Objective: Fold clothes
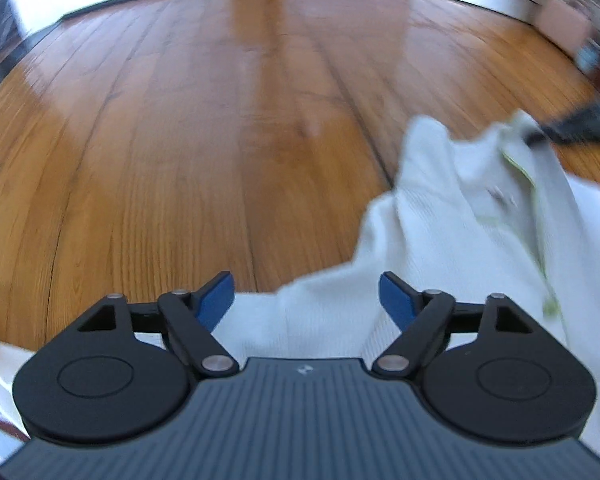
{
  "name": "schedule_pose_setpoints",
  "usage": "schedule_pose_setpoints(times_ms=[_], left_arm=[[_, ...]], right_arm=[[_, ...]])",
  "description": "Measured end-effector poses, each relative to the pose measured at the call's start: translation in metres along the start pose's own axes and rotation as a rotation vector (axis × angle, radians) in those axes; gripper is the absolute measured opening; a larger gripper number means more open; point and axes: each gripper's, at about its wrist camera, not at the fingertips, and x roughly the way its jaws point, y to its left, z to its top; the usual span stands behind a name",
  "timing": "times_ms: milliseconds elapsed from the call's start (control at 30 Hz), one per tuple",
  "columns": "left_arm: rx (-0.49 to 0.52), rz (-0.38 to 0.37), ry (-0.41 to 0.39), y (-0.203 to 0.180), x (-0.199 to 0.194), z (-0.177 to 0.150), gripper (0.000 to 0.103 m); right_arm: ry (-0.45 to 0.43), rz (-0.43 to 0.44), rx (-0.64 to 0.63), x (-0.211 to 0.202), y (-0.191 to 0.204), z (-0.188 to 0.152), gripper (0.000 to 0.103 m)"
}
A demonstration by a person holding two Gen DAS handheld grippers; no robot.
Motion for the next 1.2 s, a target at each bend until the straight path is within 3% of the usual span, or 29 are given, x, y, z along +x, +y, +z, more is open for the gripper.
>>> schedule_pose_setpoints(times_ms=[33,100,133,167,200,233,267,333,433,533,567,600,633,700,733,800,833,900,967,1067,1167,1200], left_arm=[[0.053,0.02,0.014,-0.001,0.005,-0.005,0.091],[0.127,0.084,0.043,-0.002,0.017,-0.014,0.09],[0.137,0.121,0.05,0.0,0.022,-0.016,0.074],[0.115,0.104,0.058,0.004,0.025,-0.017,0.048],[0.081,0.069,0.066,0.009,0.028,-0.016,0.007],[0.021,0.047,0.06,0.017,0.027,-0.014,0.003],[-0.048,0.031,0.048,0.026,0.026,-0.011,0.003],[-0.218,0.049,0.015,0.049,0.022,-0.006,0.004],[-0.524,0.052,-0.026,0.093,0.02,-0.008,0.005],[-0.616,0.105,-0.074,0.113,0.008,-0.016,0.009],[-0.612,0.128,-0.087,0.115,0.0,-0.019,0.012],[-0.597,0.151,-0.098,0.117,-0.009,-0.021,0.025],[-0.583,0.175,-0.109,0.118,-0.017,-0.024,0.045],[-0.546,0.267,-0.118,0.124,-0.034,-0.031,0.058],[-0.522,0.318,-0.125,0.128,-0.042,-0.035,0.058],[-0.43,0.347,-0.13,0.135,-0.057,-0.043,0.054],[-0.368,0.341,-0.127,0.137,-0.063,-0.048,0.054],[-0.259,0.402,-0.082,0.136,-0.067,-0.06,0.055],[-0.232,0.494,-0.009,0.144,-0.065,-0.072,0.056],[-0.301,0.558,0.053,0.171,-0.066,-0.092,0.061],[-0.49,0.524,0.051,0.199,-0.072,-0.111,0.062],[-0.571,0.47,0.034,0.206,-0.074,-0.12,0.062]], right_arm=[[0.001,0.013,0.019,0.002,0.001,0.0,0.011],[-0.05,0.062,0.071,-0.008,0.004,-0.002,0.025],[-0.075,0.087,0.098,-0.013,0.005,-0.003,0.032],[-0.1,0.112,0.124,-0.018,0.006,-0.004,0.036],[-0.125,0.136,0.15,-0.023,0.008,-0.005,0.039],[-0.151,0.161,0.177,-0.028,0.009,-0.007,0.047],[-0.176,0.186,0.203,-0.034,0.011,-0.008,0.056],[-0.209,0.24,0.234,-0.041,0.017,-0.009,0.059],[-0.167,0.314,0.164,-0.028,0.046,-0.006,0.063],[-0.132,0.302,0.128,-0.002,0.074,0.0,0.066],[-0.107,0.281,0.12,0.008,0.082,0.0,0.066],[-0.079,0.265,0.095,0.017,0.089,-0.001,0.066],[-0.07,0.236,0.053,0.021,0.097,-0.003,0.064],[-0.104,0.138,-0.076,0.021,0.116,-0.009,0.018],[-0.135,0.1,-0.096,0.016,0.121,-0.012,0.002],[-0.216,0.049,-0.016,-0.002,0.116,-0.015,0.002],[-0.213,0.019,0.021,-0.006,0.113,-0.017,0.002],[-0.14,-0.044,0.021,0.005,0.114,-0.023,0.002],[-0.102,-0.108,-0.008,0.015,0.118,-0.03,0.002],[-0.122,-0.192,-0.033,0.012,0.118,-0.028,0.001],[-0.13,-0.252,0.032,0.008,0.094,-0.023,0.0],[-0.13,-0.235,0.055,0.006,0.089,-0.022,0.0]])
